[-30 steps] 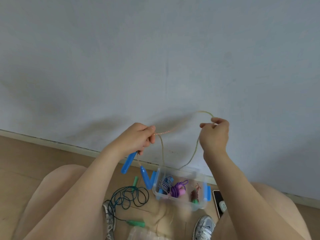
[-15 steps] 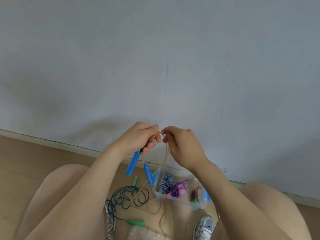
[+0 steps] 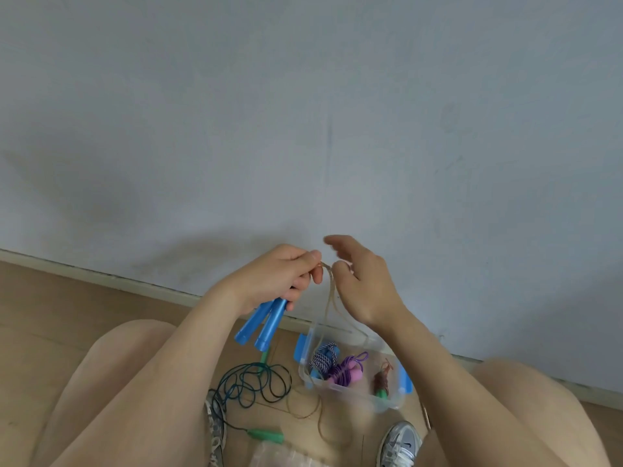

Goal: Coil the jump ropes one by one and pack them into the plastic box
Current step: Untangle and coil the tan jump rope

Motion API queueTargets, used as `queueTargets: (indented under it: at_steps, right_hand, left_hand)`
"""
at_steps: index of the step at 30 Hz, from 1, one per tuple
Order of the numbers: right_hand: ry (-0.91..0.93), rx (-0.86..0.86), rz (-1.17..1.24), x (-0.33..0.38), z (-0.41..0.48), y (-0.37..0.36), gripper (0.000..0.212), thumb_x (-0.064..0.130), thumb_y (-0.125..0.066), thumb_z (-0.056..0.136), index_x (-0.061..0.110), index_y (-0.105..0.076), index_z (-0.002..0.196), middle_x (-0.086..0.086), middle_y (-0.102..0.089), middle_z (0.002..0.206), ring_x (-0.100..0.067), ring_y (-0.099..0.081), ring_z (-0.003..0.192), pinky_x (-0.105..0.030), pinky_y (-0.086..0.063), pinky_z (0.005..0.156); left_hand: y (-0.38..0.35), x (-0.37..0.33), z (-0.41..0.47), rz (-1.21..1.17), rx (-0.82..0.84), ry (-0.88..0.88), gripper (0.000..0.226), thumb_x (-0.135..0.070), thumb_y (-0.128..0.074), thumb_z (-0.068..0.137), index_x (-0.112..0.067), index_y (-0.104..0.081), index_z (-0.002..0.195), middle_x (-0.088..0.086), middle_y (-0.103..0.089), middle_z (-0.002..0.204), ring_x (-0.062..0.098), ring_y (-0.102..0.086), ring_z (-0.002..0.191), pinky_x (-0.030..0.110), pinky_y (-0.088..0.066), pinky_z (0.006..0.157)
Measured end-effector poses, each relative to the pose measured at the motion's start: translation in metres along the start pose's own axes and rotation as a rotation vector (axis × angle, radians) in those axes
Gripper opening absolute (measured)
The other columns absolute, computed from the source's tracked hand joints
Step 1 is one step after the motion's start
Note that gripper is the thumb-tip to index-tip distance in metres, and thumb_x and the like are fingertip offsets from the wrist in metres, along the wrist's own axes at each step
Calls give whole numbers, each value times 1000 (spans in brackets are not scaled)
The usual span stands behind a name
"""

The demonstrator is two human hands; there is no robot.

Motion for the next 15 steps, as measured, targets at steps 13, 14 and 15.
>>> queueTargets:
  at_steps: [13,14,15]
  right_hand:
    - [-5,-152,99,-2,7,9,23,30,-52,110,12,-58,96,3,-58,70,-5,-50,61,-19,-40,57]
    - [-22,-197,117,-3,7,11,24,30,-50,111,12,-57,96,2,-57,69,-6,-49,59,-20,-40,56]
    - [-42,-240,140,-4,8,14,25,31,-47,111,12,-55,96,1,-57,69,-7,-48,58,-21,-39,55]
  left_hand:
    - [-2,5,5,101,-10,-9,29,-34,-70,100,-5,-71,101,8,-68,79,20,-62,64,34,-59,69]
    - [0,7,6,125,-24,-5,31,-40,-72,98,-9,-70,99,7,-71,81,19,-63,63,33,-60,68]
    - [1,9,7,156,-31,3,34,-45,-72,97,-12,-70,98,6,-73,82,19,-63,63,33,-59,68]
Point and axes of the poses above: each hand's wrist, its own z-axis towards the middle knuckle, its own y-axis out of the back of the hand, x = y × z, the point moved 6 cm from there along z, towards the middle knuckle
